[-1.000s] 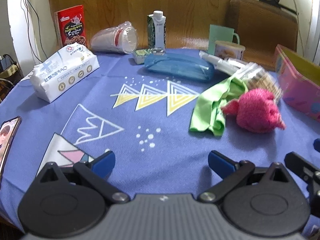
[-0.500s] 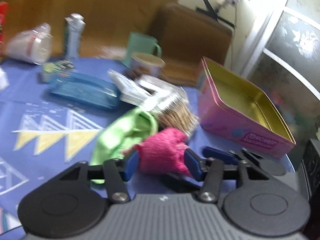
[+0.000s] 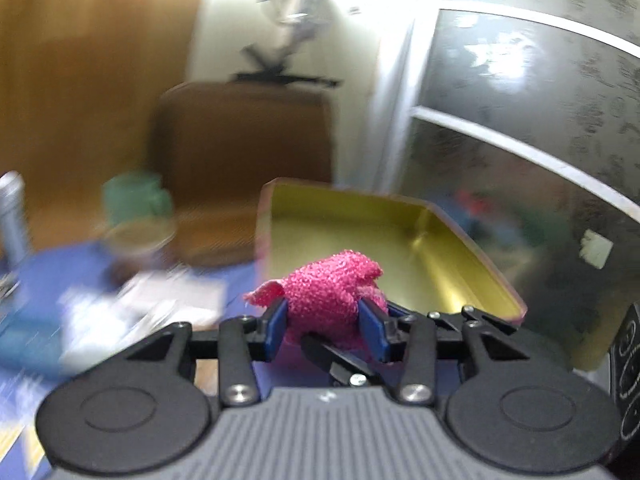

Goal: Organize soft objects
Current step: 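Carry the sock into the pink tin and open the left gripper, then grasp the bag of cotton swabs with the left gripper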

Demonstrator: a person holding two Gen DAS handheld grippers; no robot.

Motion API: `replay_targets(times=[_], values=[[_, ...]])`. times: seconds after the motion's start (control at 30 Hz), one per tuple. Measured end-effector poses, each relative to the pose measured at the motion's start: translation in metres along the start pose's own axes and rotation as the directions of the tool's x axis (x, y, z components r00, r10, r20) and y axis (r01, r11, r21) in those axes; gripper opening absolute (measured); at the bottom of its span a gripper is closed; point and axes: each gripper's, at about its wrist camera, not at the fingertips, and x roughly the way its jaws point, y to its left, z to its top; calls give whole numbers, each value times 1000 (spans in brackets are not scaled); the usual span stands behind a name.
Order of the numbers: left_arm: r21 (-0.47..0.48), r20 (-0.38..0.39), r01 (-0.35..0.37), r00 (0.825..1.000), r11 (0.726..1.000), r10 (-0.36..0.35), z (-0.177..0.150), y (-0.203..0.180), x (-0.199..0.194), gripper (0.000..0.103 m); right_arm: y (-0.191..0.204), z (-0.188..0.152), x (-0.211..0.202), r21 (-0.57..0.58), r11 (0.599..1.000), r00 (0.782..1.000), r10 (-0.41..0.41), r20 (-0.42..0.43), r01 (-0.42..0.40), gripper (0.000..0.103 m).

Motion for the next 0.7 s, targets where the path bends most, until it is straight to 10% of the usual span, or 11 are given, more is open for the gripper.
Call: replay_targets(times=[0.23,0.4,0.53,0.7], values=[[21,-74,-5,997,1000,6,14,-30,86,47,-71,1,33,86,977,979,-191,-74,197,66],[-91,-8,-21,1000,996,21,10,14,39,55,-84,-11,20,185,961,979,-200,-34,203,73],[-213,57,-100,992,972,115,-9,80,-23,53,-59,-12,5,186,982,1000,17,17,-20,69],[-372,2,-161,985,914,175,-48,138,-68,53,-9,-17,41,109,955,946,290,-142,-276,68]])
